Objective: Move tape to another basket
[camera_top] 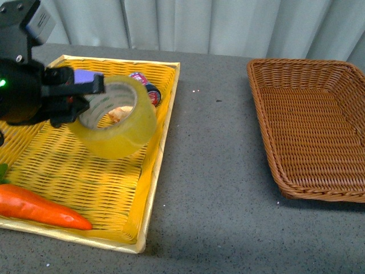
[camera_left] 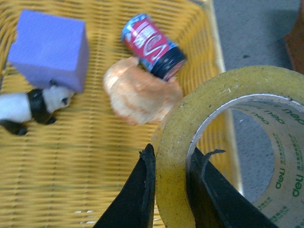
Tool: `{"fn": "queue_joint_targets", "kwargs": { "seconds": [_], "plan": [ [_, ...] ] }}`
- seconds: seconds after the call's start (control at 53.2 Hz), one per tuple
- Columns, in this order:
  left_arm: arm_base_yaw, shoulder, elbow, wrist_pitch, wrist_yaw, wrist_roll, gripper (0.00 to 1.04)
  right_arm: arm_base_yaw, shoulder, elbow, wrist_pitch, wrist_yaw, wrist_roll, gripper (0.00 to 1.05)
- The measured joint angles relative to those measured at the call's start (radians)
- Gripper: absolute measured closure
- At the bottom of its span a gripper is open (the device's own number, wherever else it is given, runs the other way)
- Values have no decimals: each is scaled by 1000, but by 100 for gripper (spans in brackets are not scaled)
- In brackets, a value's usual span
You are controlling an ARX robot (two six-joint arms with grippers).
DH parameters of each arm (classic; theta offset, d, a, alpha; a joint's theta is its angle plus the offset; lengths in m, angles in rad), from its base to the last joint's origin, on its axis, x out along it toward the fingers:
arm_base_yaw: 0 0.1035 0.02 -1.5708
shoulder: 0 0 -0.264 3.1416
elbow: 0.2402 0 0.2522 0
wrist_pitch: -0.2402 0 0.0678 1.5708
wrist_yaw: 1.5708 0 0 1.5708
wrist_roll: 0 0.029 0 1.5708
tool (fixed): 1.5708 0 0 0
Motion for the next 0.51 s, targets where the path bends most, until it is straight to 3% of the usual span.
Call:
{"fn": "queue_joint_targets", "kwargs": {
  "seconds": [0.357,0.507],
  "plan": [
    [-203,85,255,-60,-37,-49,89,0,0,0,0,0,0,9],
    [-244,92,292,-72,-40,-48,89,0,0,0,0,0,0,9]
  ]
}}
